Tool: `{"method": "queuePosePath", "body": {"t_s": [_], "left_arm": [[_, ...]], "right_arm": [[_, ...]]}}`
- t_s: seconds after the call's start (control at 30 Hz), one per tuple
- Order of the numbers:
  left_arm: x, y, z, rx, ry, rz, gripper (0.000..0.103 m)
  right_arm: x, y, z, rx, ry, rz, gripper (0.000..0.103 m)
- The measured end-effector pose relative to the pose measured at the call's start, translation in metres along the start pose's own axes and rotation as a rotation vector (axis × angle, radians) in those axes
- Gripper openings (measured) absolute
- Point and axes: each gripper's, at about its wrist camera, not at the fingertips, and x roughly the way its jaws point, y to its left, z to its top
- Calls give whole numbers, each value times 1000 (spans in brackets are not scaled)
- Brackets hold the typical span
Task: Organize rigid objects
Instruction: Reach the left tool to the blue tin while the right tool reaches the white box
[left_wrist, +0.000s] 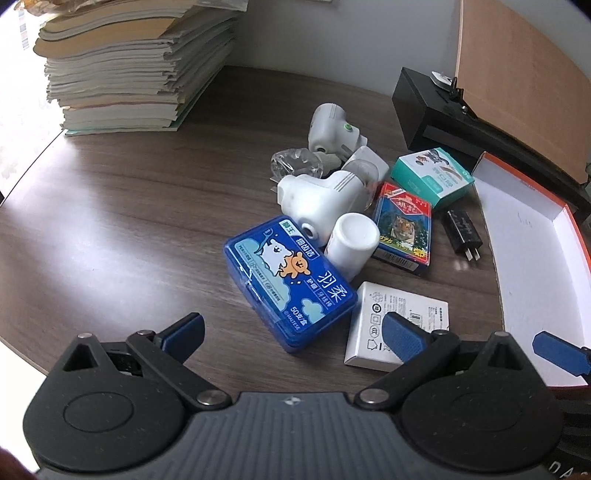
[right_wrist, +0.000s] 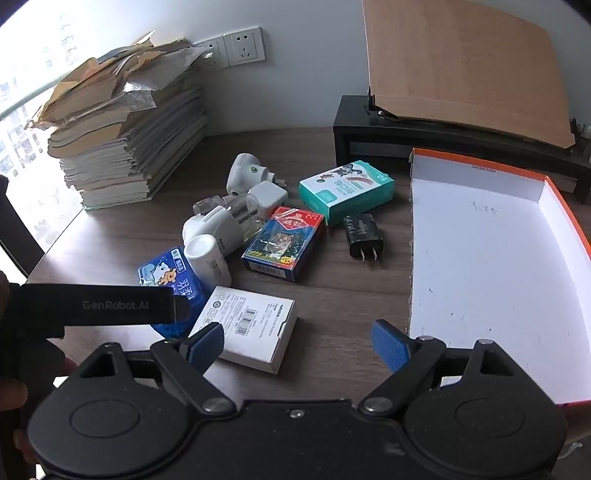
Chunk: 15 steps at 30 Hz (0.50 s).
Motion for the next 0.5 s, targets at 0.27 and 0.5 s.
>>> {"method": "queuePosePath", "body": {"t_s": [0.27, 0.5], "left_arm": [[4, 0, 3, 11, 4, -2, 103], [12, -1, 7, 2, 9, 2, 103]], "right_arm": [[-2, 9, -7, -4, -3, 16, 102], [4, 4, -4, 5, -20, 15, 102]]}}
